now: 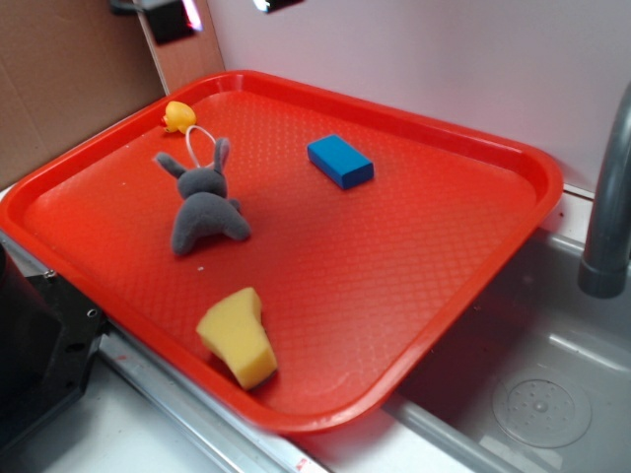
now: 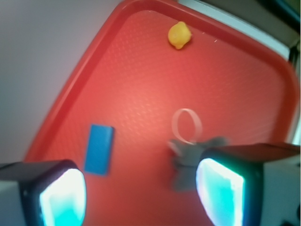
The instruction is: Grab the blue block.
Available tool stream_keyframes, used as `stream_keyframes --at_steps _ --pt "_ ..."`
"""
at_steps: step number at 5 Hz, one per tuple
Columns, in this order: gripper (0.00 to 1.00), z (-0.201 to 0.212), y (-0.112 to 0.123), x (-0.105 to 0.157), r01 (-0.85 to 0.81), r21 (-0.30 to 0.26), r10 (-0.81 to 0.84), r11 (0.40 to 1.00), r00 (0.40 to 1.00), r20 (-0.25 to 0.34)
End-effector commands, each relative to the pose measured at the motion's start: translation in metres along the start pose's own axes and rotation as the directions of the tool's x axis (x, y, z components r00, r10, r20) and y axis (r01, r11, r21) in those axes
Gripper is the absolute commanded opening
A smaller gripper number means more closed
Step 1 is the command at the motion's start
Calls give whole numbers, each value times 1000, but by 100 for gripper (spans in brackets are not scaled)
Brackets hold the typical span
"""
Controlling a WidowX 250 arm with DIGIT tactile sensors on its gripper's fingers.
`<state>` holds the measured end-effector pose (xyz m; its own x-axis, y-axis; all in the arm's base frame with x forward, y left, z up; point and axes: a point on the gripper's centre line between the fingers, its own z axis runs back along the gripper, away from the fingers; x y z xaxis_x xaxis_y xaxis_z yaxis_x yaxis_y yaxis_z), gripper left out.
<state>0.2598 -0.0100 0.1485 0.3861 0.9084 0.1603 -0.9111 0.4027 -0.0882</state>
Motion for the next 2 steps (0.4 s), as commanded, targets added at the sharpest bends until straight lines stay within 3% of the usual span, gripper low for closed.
stream_keyframes --at_steps 1,2 --pt "100 -38 -27 14 -103 -8 103 995 993 49" --pt "100 -66 -33 12 -97 12 96 995 993 72"
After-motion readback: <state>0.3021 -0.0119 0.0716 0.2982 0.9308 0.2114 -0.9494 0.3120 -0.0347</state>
